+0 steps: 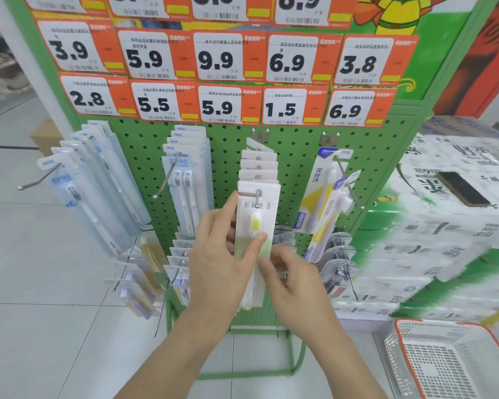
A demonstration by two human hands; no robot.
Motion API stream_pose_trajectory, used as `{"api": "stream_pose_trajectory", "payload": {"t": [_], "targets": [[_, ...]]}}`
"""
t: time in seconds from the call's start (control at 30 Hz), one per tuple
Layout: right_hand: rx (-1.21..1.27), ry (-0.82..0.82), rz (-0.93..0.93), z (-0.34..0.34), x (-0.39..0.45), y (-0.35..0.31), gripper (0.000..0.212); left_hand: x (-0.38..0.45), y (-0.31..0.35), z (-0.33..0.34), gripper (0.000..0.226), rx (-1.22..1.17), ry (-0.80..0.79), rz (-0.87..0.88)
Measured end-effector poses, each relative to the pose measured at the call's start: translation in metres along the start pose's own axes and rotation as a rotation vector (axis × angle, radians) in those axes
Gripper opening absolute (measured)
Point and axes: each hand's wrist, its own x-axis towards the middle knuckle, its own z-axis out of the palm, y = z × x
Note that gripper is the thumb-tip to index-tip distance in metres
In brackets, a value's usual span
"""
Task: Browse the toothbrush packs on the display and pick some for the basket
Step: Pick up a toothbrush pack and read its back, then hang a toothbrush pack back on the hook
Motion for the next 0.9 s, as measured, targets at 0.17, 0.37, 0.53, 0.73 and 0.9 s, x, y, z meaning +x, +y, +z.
{"api": "stream_pose_trajectory", "payload": {"t": [0.17, 0.37, 0.53, 0.73, 0.9], "targets": [[0.105, 0.212, -0.075, -0.007, 0.020, -0.024, 0.023, 0.002, -0.004, 0.000, 0.071, 0.027, -0.015, 0.022], [0.085, 0.396, -0.202, -0.010, 0.047, -0.043, 0.027, 0.010, -0.008, 0.006, 0.073, 0.089, -0.051, 0.064], [-0.004, 0.449, -0.233, -0.006, 0.063, -0.043, 0.032, 0.017, -0.011, 0.007, 0.074, 0.158, -0.079, 0.072], [-0.091, 0.508, -0.276, -0.001, 0.074, -0.042, 0.034, 0.022, -0.010, 0.010, 0.075, 0.208, -0.090, 0.072], [-0.105, 0.498, -0.272, -0.002, 0.074, -0.042, 0.035, 0.024, -0.009, 0.013, 0.074, 0.211, -0.079, 0.095]]}}
